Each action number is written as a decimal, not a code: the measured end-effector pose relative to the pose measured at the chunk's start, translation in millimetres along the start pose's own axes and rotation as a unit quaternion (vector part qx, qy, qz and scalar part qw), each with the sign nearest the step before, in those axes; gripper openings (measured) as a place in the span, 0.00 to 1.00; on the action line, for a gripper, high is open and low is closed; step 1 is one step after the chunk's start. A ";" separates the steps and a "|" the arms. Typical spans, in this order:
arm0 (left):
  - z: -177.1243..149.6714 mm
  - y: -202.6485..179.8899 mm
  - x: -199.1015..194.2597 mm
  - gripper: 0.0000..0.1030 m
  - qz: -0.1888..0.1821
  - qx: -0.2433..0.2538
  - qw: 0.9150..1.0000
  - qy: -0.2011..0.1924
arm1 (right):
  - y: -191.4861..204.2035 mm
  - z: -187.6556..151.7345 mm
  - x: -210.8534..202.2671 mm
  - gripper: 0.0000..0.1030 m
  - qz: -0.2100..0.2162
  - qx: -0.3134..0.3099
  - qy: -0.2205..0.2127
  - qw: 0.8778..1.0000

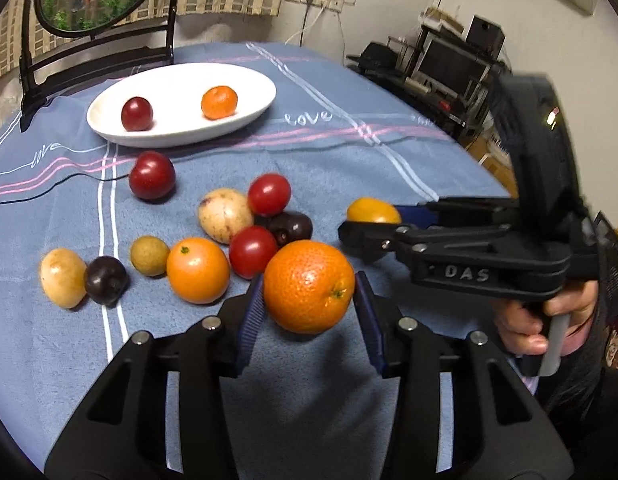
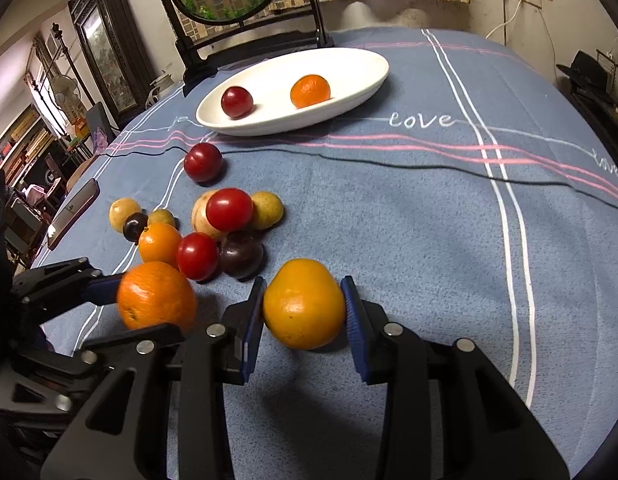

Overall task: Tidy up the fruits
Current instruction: 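Carry both fruits to the white plate and release them, then grasp the red tomato with the right tool while the left tool grasps the pale fruit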

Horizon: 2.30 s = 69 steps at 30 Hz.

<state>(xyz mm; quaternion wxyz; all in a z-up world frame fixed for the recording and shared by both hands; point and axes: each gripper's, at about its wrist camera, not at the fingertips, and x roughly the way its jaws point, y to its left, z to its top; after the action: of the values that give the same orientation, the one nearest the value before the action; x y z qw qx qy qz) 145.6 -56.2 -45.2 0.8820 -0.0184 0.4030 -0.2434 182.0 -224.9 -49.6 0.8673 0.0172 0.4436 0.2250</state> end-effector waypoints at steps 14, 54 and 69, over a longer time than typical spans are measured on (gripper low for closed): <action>110.7 94.1 -30.5 0.44 0.057 -0.035 0.997 -0.048 | 22.9 94.5 20.8 0.37 0.021 -0.026 -0.061 0.998; 59.7 105.9 -46.8 0.96 0.176 -0.063 0.979 -0.078 | 27.4 63.9 16.6 0.56 0.051 -0.060 -0.062 0.995; 21.5 89.2 -43.3 0.96 0.195 -0.054 0.977 -0.073 | 46.4 41.4 21.5 0.57 0.009 -0.097 -0.049 0.994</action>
<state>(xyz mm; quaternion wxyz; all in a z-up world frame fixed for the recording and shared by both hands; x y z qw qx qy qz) 174.0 38.1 -20.7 0.9372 -0.0046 0.3461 -0.0428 207.7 -167.5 -30.1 0.8835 -0.0520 0.3767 0.2735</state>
